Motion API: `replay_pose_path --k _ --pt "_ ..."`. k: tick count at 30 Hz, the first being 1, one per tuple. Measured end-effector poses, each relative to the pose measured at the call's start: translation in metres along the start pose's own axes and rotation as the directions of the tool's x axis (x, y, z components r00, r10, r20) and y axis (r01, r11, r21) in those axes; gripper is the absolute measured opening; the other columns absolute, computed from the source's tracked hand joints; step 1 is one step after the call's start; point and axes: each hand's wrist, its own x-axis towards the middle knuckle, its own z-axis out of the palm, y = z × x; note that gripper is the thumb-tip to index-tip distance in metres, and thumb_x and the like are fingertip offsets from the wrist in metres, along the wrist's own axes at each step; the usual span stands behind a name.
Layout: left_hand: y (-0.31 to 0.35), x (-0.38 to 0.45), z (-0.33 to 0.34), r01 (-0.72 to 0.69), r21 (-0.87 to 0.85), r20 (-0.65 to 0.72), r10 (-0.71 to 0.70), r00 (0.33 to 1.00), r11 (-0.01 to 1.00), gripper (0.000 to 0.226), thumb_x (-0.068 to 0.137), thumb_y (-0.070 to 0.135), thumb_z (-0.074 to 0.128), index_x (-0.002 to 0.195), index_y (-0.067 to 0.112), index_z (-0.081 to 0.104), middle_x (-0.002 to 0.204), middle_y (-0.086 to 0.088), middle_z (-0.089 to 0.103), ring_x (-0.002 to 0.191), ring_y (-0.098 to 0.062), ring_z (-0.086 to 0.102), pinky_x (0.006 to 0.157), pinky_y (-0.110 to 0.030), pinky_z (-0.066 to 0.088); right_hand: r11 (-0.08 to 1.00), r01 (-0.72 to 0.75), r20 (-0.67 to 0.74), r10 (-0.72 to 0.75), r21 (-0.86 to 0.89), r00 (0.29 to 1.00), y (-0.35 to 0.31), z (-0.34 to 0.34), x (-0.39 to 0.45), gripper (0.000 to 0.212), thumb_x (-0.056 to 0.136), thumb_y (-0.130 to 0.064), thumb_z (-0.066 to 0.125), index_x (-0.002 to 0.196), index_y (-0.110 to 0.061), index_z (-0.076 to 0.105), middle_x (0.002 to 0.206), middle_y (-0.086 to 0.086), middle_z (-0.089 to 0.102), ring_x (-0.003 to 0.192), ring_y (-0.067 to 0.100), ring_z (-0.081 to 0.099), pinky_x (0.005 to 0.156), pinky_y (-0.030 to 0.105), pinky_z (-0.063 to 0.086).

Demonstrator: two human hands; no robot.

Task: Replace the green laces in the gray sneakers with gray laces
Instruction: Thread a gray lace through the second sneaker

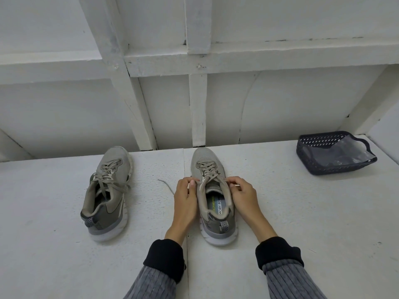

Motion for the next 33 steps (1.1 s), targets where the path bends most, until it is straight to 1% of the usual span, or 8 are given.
replay_pose_path --k 4,6,10,14,19,24,27,33 --pt "-0.001 0.004 -0.006 0.004 -0.028 -0.005 -0.004 1.000 1.000 0.024 0.105 0.027 0.041 0.097 0.023 0.063 0.098 0.007 0.065 0.088 -0.006 0.058 0.075 -0.019 0.044 0.999 0.035 -0.004 -0.036 -0.033 0.999 0.000 -0.003 0.005 0.022 0.096 -0.009 0.052 0.093 -0.021 0.070 0.093 -0.006 0.070 0.084 0.008 0.063 0.065 0.005 0.043" --pt "0.003 0.016 -0.010 0.000 -0.027 -0.008 0.000 1.000 1.000 0.018 0.103 0.025 0.048 0.097 0.026 0.065 0.096 0.009 0.067 0.082 -0.002 0.058 0.070 -0.015 0.045 0.994 0.076 -0.026 -0.078 -0.078 0.997 -0.002 -0.003 0.015 0.019 0.095 -0.011 0.055 0.093 -0.020 0.072 0.090 -0.008 0.070 0.084 0.005 0.063 0.068 0.007 0.043" --pt "0.011 0.044 -0.013 -0.085 0.116 0.035 0.081 0.996 0.990 0.018 0.098 0.022 0.058 0.111 0.025 0.070 0.105 0.012 0.064 0.091 0.006 0.057 0.077 -0.011 0.045 0.975 0.176 0.060 -0.169 -0.133 0.984 -0.013 0.003 0.039 0.021 0.095 -0.010 0.057 0.108 -0.016 0.072 0.100 -0.006 0.069 0.088 0.002 0.060 0.072 0.002 0.040" --pt "0.011 0.053 -0.009 -0.177 0.269 0.063 0.166 0.984 0.947 0.022 0.097 0.025 0.060 0.116 0.022 0.071 0.105 0.008 0.063 0.093 -0.002 0.059 0.083 -0.025 0.050 0.946 0.242 0.143 -0.214 -0.217 0.966 -0.018 0.010 0.055 0.023 0.093 -0.007 0.059 0.110 -0.016 0.072 0.100 -0.003 0.066 0.084 -0.006 0.055 0.072 0.001 0.039" --pt "0.007 0.046 -0.004 -0.230 0.363 0.001 0.247 0.969 0.903 0.020 0.098 0.029 0.059 0.111 0.025 0.073 0.101 0.012 0.064 0.095 -0.008 0.061 0.075 -0.028 0.051 0.936 0.276 0.146 -0.248 -0.218 0.958 -0.014 0.012 0.059 0.020 0.092 -0.009 0.062 0.107 -0.017 0.073 0.098 -0.003 0.067 0.086 0.000 0.058 0.077 0.010 0.044" --pt "0.007 0.047 0.001 -0.273 0.454 -0.015 0.313 0.950 0.848 0.016 0.097 0.027 0.061 0.105 0.024 0.075 0.097 0.009 0.065 0.089 -0.009 0.061 0.067 -0.021 0.045 0.922 0.309 0.167 -0.276 -0.231 0.947 -0.009 0.014 0.062 0.019 0.092 -0.011 0.062 0.102 -0.022 0.073 0.095 -0.005 0.066 0.088 0.002 0.059 0.079 0.017 0.047" --pt "0.007 0.051 -0.001 -0.280 0.478 0.042 0.296 0.954 0.833 0.016 0.098 0.029 0.057 0.106 0.023 0.070 0.101 0.010 0.062 0.093 -0.010 0.059 0.071 -0.029 0.049 0.916 0.317 0.169 -0.281 -0.247 0.945 -0.008 0.016 0.061 0.016 0.092 -0.012 0.061 0.098 -0.023 0.070 0.093 -0.004 0.063 0.084 0.001 0.057 0.075 0.015 0.045" --pt "0.016 0.057 -0.003 -0.313 0.648 0.207 0.235 0.950 0.695 0.022 0.103 0.030 0.045 0.110 0.015 0.059 0.108 0.000 0.055 0.099 -0.016 0.051 0.071 -0.033 0.045 0.873 0.391 0.192 -0.346 -0.291 0.918 -0.011 0.019 0.060 0.012 0.093 -0.005 0.055 0.094 -0.012 0.065 0.094 -0.004 0.055 0.084 0.004 0.052 0.075 0.005 0.037"
